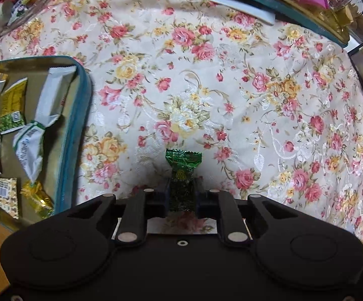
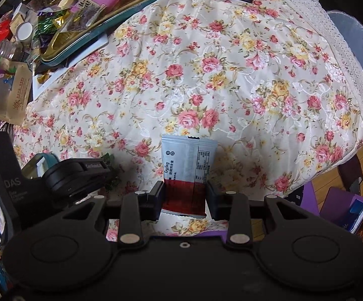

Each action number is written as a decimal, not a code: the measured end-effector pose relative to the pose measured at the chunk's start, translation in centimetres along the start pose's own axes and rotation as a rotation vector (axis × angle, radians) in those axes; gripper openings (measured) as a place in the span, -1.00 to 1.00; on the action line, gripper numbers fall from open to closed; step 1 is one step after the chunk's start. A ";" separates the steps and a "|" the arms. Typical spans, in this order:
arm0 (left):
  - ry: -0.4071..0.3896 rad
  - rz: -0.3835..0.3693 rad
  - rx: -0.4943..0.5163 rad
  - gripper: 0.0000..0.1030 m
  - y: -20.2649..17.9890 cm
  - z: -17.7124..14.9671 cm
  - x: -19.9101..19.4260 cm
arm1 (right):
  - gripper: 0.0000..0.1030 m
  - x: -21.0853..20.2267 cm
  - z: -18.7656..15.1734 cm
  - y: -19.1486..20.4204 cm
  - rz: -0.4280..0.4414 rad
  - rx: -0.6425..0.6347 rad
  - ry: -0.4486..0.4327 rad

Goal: Organize snacks
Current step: 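Lift the green candy with the left tool while the right tool lifts the red-white packet, then carry both items over the small tray and open both tools to drop them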

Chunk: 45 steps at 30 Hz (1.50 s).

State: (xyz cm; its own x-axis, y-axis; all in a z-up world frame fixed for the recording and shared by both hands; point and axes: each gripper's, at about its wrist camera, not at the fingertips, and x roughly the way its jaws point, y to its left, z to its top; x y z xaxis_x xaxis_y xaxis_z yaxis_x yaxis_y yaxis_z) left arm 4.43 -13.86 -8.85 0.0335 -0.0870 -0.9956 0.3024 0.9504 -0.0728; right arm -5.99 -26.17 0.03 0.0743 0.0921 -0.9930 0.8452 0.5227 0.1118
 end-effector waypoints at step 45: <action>-0.165 0.195 -0.422 -0.54 29.4 0.3 -9.0 | -0.27 1.7 -12.0 21.9 0.221 -0.475 -0.079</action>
State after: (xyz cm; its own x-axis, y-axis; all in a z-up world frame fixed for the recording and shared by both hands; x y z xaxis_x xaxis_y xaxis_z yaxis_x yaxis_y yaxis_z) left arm 13.34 14.82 -1.98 0.2115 0.0907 -0.9732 -0.1360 0.9887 0.0626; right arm 6.25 -4.39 1.24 0.2785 0.1888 -0.9417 0.4730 0.8264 0.3055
